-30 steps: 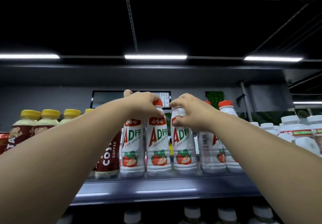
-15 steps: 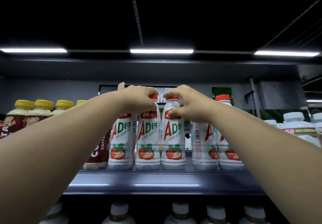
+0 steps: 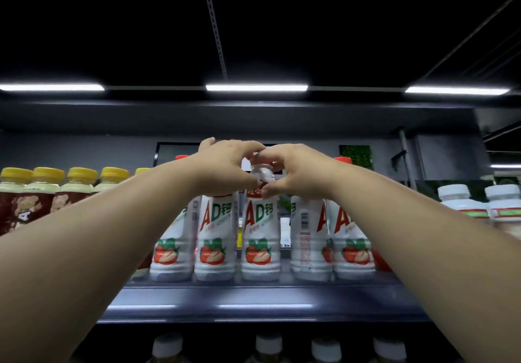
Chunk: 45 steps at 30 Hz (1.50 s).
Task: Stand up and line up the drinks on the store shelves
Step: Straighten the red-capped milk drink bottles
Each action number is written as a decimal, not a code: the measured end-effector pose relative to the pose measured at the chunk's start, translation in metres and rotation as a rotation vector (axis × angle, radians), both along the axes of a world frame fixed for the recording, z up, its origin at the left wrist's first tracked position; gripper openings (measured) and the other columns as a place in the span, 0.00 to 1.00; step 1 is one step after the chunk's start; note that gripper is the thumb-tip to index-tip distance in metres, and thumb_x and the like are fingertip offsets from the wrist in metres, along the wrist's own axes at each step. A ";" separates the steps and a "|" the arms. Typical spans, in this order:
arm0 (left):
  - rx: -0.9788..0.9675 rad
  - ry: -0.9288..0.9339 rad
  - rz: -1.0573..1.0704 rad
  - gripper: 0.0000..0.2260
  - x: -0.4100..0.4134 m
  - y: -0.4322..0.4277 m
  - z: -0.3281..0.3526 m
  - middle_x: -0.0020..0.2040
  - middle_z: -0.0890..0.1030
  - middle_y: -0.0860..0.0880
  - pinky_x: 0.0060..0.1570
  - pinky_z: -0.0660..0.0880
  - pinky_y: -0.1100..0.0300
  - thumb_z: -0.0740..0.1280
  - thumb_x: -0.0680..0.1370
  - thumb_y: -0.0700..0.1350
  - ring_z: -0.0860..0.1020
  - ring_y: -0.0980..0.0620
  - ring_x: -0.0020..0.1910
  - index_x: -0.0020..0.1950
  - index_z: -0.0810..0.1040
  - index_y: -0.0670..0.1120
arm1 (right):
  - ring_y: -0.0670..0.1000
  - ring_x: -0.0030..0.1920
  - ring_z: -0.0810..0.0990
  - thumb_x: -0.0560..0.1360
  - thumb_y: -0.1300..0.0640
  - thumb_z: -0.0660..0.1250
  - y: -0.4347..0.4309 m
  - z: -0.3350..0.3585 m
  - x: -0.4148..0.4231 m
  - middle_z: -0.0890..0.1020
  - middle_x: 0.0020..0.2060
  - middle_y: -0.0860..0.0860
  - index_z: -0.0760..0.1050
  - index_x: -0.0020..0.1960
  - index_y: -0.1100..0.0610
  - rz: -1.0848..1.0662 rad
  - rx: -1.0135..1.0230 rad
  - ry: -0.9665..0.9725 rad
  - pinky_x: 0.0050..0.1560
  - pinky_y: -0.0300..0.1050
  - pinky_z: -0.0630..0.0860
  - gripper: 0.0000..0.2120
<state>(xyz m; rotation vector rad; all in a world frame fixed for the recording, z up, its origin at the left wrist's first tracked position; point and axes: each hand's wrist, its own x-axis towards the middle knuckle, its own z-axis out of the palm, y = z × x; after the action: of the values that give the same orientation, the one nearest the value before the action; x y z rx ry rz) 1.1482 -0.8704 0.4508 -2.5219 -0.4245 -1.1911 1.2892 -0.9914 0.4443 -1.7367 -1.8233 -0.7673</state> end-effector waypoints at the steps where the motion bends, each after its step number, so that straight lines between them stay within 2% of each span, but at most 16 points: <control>1: -0.007 -0.002 -0.023 0.24 0.002 -0.001 0.000 0.61 0.78 0.57 0.73 0.53 0.42 0.68 0.75 0.55 0.73 0.55 0.56 0.70 0.67 0.61 | 0.44 0.68 0.73 0.72 0.49 0.77 -0.002 -0.001 0.003 0.75 0.69 0.41 0.70 0.73 0.43 0.018 0.026 0.009 0.69 0.48 0.71 0.32; 3: -0.025 0.002 -0.021 0.26 0.009 -0.003 0.000 0.58 0.78 0.56 0.73 0.56 0.44 0.68 0.76 0.57 0.71 0.56 0.53 0.72 0.64 0.60 | 0.44 0.66 0.74 0.72 0.50 0.77 -0.006 -0.002 0.007 0.76 0.67 0.41 0.72 0.71 0.43 0.036 0.064 0.018 0.67 0.48 0.72 0.30; 6: -0.047 0.014 0.037 0.25 0.018 -0.006 0.000 0.57 0.80 0.55 0.73 0.53 0.43 0.66 0.77 0.57 0.75 0.52 0.57 0.72 0.64 0.58 | 0.44 0.65 0.74 0.73 0.51 0.76 -0.006 -0.003 0.008 0.76 0.66 0.42 0.72 0.71 0.44 0.037 0.049 -0.004 0.66 0.45 0.71 0.28; 10: -0.053 0.005 0.105 0.14 0.019 -0.005 0.002 0.49 0.81 0.56 0.75 0.46 0.40 0.65 0.76 0.58 0.78 0.51 0.56 0.59 0.71 0.56 | 0.47 0.64 0.76 0.73 0.52 0.76 0.000 0.000 0.006 0.77 0.65 0.44 0.74 0.70 0.44 0.026 0.087 -0.018 0.65 0.47 0.73 0.26; 15: -0.062 -0.067 0.130 0.11 0.022 -0.008 0.000 0.42 0.82 0.56 0.74 0.36 0.38 0.63 0.77 0.58 0.79 0.52 0.49 0.56 0.70 0.54 | 0.49 0.60 0.78 0.74 0.56 0.74 0.006 0.003 0.004 0.79 0.62 0.46 0.74 0.69 0.47 0.026 0.114 0.005 0.59 0.48 0.78 0.25; 17: -0.048 -0.141 0.144 0.11 0.028 -0.008 -0.003 0.41 0.82 0.56 0.75 0.38 0.39 0.62 0.78 0.59 0.79 0.52 0.48 0.56 0.70 0.55 | 0.49 0.56 0.80 0.74 0.58 0.74 0.005 0.003 0.003 0.79 0.60 0.46 0.75 0.68 0.46 0.024 0.122 0.035 0.54 0.47 0.81 0.24; 19: -0.038 -0.223 0.165 0.09 0.034 -0.009 -0.005 0.38 0.81 0.56 0.73 0.47 0.41 0.62 0.78 0.58 0.79 0.52 0.47 0.53 0.71 0.55 | 0.49 0.53 0.80 0.74 0.59 0.73 0.005 0.002 0.000 0.80 0.57 0.47 0.76 0.66 0.47 0.004 0.117 0.017 0.52 0.46 0.80 0.22; 21: -0.044 -0.270 0.201 0.07 0.036 -0.009 -0.003 0.36 0.79 0.55 0.63 0.57 0.46 0.63 0.77 0.56 0.78 0.51 0.45 0.50 0.72 0.55 | 0.50 0.52 0.79 0.73 0.60 0.73 0.007 0.000 -0.006 0.81 0.55 0.48 0.77 0.64 0.49 -0.034 0.094 -0.033 0.52 0.48 0.79 0.21; 23: -0.043 -0.306 0.237 0.08 0.032 -0.007 0.000 0.35 0.79 0.54 0.53 0.58 0.49 0.64 0.75 0.57 0.76 0.53 0.42 0.47 0.73 0.54 | 0.51 0.53 0.79 0.72 0.60 0.75 0.011 -0.001 -0.012 0.81 0.55 0.49 0.76 0.65 0.49 -0.036 0.078 -0.047 0.54 0.50 0.79 0.22; 26: -0.014 -0.325 0.254 0.09 0.025 -0.002 0.002 0.34 0.79 0.55 0.52 0.58 0.50 0.62 0.77 0.59 0.76 0.54 0.39 0.45 0.72 0.55 | 0.51 0.57 0.79 0.71 0.60 0.76 0.014 -0.004 -0.014 0.80 0.58 0.48 0.75 0.67 0.48 0.033 0.088 0.009 0.57 0.50 0.78 0.26; 31: -0.035 -0.273 0.181 0.07 0.020 0.003 -0.003 0.40 0.81 0.56 0.61 0.59 0.47 0.59 0.79 0.59 0.77 0.51 0.48 0.52 0.71 0.58 | 0.45 0.56 0.76 0.71 0.60 0.77 0.011 -0.007 -0.008 0.78 0.60 0.43 0.72 0.71 0.45 0.095 0.096 0.072 0.51 0.37 0.72 0.32; 34: 0.030 -0.205 0.193 0.11 0.021 0.008 -0.006 0.51 0.80 0.56 0.62 0.60 0.45 0.59 0.77 0.64 0.72 0.49 0.57 0.53 0.71 0.61 | 0.46 0.61 0.77 0.69 0.58 0.79 0.003 -0.006 -0.003 0.78 0.62 0.43 0.73 0.70 0.43 0.105 0.085 0.098 0.61 0.47 0.76 0.32; 36: 0.036 -0.169 0.207 0.17 0.022 0.008 -0.007 0.54 0.78 0.56 0.60 0.60 0.46 0.59 0.75 0.68 0.70 0.49 0.60 0.58 0.71 0.62 | 0.48 0.66 0.75 0.70 0.56 0.78 -0.008 -0.003 0.003 0.76 0.68 0.44 0.71 0.70 0.42 0.096 0.122 0.112 0.65 0.48 0.74 0.32; 39: 0.042 -0.177 0.209 0.23 0.028 0.002 -0.004 0.57 0.77 0.55 0.62 0.59 0.46 0.59 0.73 0.70 0.69 0.49 0.62 0.63 0.72 0.61 | 0.46 0.65 0.74 0.71 0.53 0.78 -0.032 0.001 0.020 0.75 0.69 0.43 0.72 0.70 0.42 0.061 0.224 0.142 0.57 0.41 0.71 0.30; 42: 0.015 -0.162 0.129 0.26 0.038 -0.013 -0.001 0.64 0.76 0.56 0.67 0.56 0.45 0.62 0.73 0.69 0.69 0.50 0.67 0.68 0.69 0.61 | 0.43 0.61 0.73 0.71 0.52 0.77 -0.051 0.000 0.038 0.74 0.68 0.42 0.73 0.68 0.42 -0.050 0.315 0.148 0.55 0.41 0.69 0.28; 45: -0.027 -0.063 0.025 0.25 0.053 -0.031 0.000 0.66 0.76 0.57 0.69 0.54 0.47 0.65 0.75 0.66 0.72 0.53 0.65 0.69 0.68 0.62 | 0.45 0.57 0.71 0.71 0.53 0.78 -0.061 -0.006 0.052 0.70 0.70 0.45 0.67 0.73 0.43 -0.146 0.290 0.186 0.48 0.39 0.71 0.35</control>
<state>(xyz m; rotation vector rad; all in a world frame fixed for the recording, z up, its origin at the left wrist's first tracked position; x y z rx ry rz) 1.2011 -0.9011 0.4510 -2.4997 -0.4897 -1.2668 1.3409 -1.0528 0.4383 -1.6997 -1.3995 -0.8504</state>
